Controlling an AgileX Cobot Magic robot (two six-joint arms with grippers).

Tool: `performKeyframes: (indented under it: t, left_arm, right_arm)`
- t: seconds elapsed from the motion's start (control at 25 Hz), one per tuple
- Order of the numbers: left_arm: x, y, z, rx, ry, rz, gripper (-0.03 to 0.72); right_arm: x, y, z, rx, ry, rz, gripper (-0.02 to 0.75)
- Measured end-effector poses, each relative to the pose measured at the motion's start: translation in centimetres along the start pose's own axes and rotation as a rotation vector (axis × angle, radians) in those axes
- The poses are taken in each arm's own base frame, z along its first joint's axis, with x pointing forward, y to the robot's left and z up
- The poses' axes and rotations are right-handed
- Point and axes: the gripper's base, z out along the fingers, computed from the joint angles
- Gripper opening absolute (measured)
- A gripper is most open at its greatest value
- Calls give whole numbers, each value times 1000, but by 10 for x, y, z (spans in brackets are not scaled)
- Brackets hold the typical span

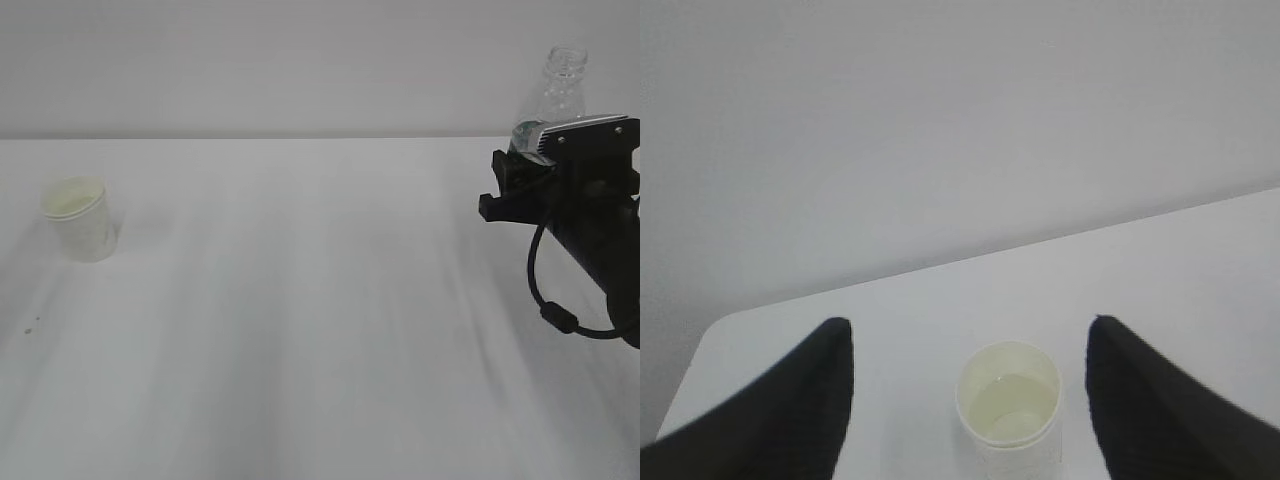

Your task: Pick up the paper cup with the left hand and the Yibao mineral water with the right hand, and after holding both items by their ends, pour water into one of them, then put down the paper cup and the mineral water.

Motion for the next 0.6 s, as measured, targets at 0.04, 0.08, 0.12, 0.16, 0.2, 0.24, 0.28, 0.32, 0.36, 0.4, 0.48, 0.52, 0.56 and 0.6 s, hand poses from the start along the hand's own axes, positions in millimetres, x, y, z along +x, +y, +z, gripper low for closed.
performKeyframes:
  t: [0.04,0.08,0.12,0.16,0.2,0.24,0.28,0.32,0.36,0.4,0.48,0.52,0.56,0.6]
  left_arm:
    - [0,0,0,0,0,0,519]
    - [0,0,0,0,0,0,519]
    - [0,0,0,0,2,0,519]
    - [0,0,0,0,2,0,519]
    - [0,0,0,0,2,0,517]
    - [0,0,0,0,2,0,515]
    - [0,0,0,0,2,0,512]
    - [0,0,0,0,2,0,511]
    - [0,0,0,0,2,0,510]
    - [0,0,0,0,2,0,510]
    - [0,0,0,0,2,0,509]
    - [0,0,0,0,2,0,509]
    - [0,0,0,0,2,0,509]
    - [0,0,0,1,2,2,509]
  right_arm:
    - [0,0,0,0,0,0,419]
    - [0,0,0,0,0,1,419]
    - [2,0,0,0,2,1,419]
    - [4,0,0,1,-1,0,419]
    - [7,1,1,2,-1,-2,419]
    - [10,1,1,2,5,-1,419]
    - [15,2,2,0,17,-3,419]
    - [21,3,3,-2,31,-3,419]
    - [25,3,3,-3,43,-5,419]
    - [29,4,3,-5,55,-6,419]
    - [33,5,4,-7,68,-5,419]
    - [34,5,4,-7,71,-6,419]
    - [36,5,4,-7,73,-6,419]
    - [37,5,4,-8,77,-7,419]
